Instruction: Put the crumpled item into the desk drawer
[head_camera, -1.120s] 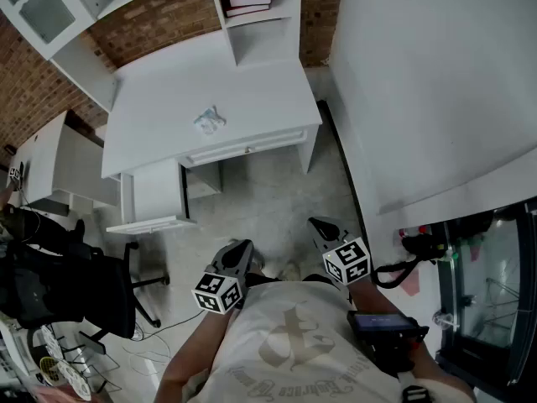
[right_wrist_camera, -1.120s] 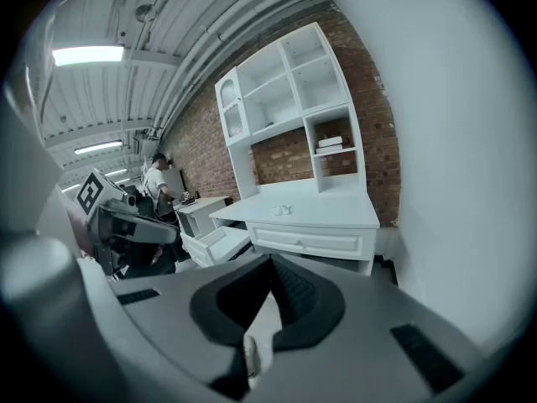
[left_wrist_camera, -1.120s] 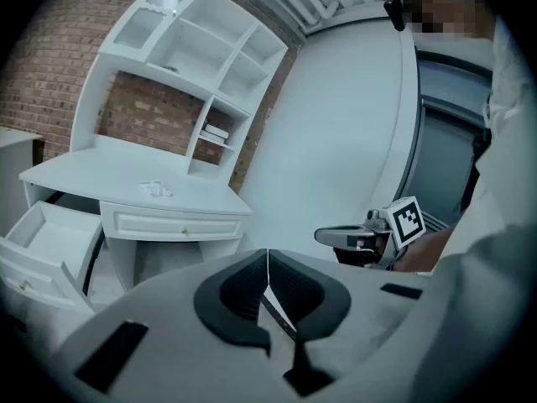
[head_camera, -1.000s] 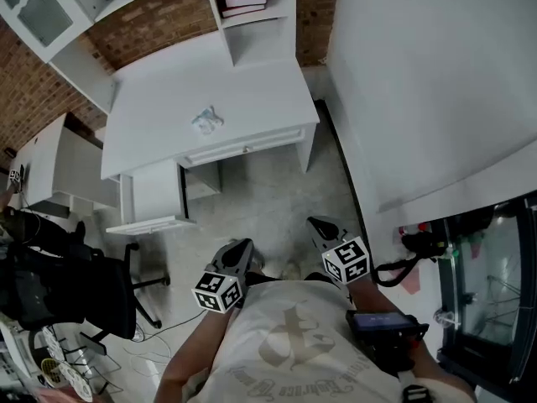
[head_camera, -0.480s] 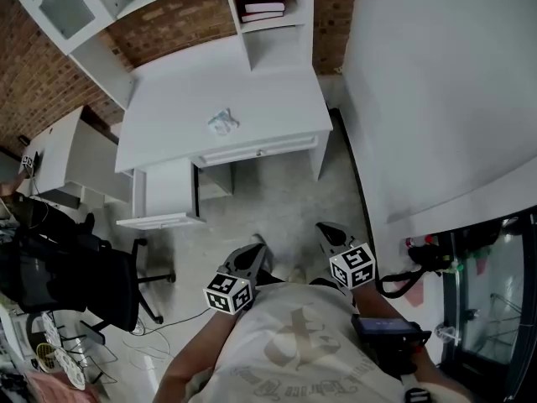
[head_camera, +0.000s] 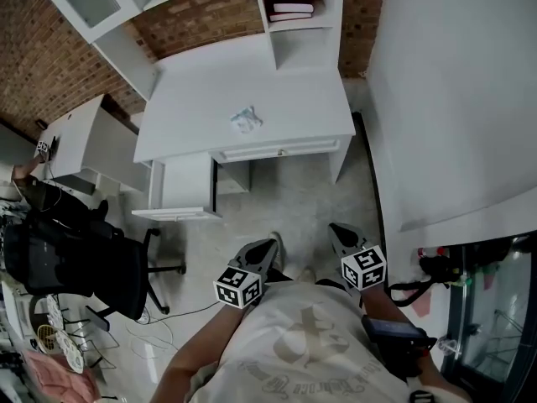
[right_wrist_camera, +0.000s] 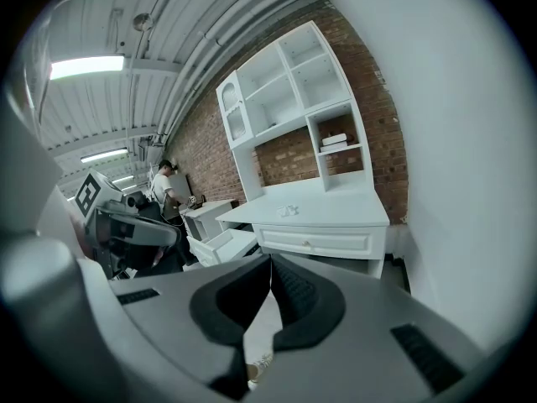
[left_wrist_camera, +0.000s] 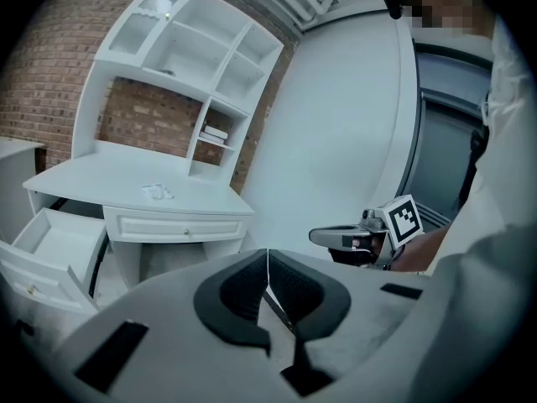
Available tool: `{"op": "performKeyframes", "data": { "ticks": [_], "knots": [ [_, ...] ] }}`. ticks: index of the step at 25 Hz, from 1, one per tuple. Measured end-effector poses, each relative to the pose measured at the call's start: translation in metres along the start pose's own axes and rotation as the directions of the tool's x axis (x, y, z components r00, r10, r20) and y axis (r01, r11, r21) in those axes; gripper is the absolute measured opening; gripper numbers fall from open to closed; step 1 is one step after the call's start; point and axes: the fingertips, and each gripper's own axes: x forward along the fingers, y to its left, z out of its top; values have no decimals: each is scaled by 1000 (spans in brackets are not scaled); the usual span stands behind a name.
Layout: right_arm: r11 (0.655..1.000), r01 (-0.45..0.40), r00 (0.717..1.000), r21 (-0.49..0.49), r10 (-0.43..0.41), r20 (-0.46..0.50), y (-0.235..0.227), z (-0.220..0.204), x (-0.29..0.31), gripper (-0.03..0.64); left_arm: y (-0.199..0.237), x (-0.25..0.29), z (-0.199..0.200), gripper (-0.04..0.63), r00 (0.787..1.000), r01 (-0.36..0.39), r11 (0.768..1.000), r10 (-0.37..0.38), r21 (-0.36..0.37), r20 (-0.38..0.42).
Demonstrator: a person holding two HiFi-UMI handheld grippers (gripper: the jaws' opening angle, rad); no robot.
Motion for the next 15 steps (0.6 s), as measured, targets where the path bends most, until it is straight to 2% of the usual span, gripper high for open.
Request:
{"op": "performKeyframes", "data": {
  "ticks": [8, 15],
  "knots": [
    [999, -51, 999, -2, 51, -9, 11, 5, 27, 23, 22, -6, 0, 23, 999, -33, 999, 33, -20, -5],
    [998, -57, 998, -3, 57, -18, 8, 17, 55, 23, 46, -4, 4, 23, 999, -43, 998, 43, -40, -1]
  ]
}}
